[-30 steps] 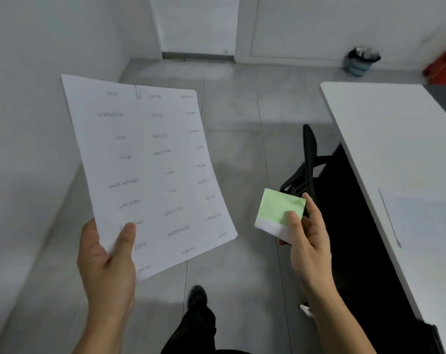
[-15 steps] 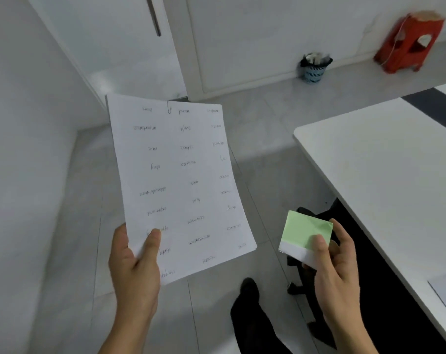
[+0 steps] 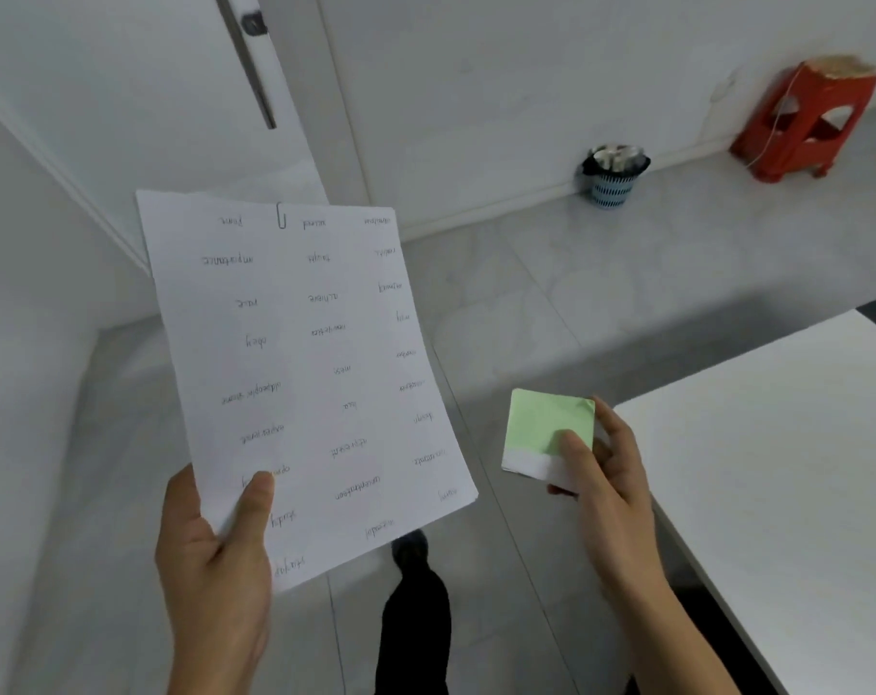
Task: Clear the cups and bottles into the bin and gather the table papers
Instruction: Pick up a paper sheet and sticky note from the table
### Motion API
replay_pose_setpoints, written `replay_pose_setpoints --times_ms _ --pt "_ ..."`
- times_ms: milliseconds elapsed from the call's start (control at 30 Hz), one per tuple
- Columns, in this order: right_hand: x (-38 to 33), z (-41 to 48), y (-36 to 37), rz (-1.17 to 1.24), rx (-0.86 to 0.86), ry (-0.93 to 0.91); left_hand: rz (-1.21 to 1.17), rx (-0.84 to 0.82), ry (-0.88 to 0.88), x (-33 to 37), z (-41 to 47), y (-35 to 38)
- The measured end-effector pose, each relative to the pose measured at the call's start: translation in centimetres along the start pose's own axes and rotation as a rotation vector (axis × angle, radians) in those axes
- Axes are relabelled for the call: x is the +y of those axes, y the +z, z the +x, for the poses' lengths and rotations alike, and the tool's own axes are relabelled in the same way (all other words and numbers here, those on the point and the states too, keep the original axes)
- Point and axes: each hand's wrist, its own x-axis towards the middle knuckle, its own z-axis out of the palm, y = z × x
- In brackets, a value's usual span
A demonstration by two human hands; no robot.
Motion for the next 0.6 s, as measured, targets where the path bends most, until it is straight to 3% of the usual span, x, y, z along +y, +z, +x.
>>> replay_pose_setpoints --times_ms 167,333,600 --pt "-1.6 12.0 5.2 0.009 0.112 -0.001 -0.039 -0.118 -0.005 -2.1 12.9 10.5" --pt "-6.4 21.7 6.6 0.041 0.341 -0.038 -0.030 -0.387 -0.005 0.5 24.3 23.5" --pt "-7.2 33.6 3.1 0.126 0.753 -0.040 0.002 -0.776 0.018 0.2 32.4 45.5"
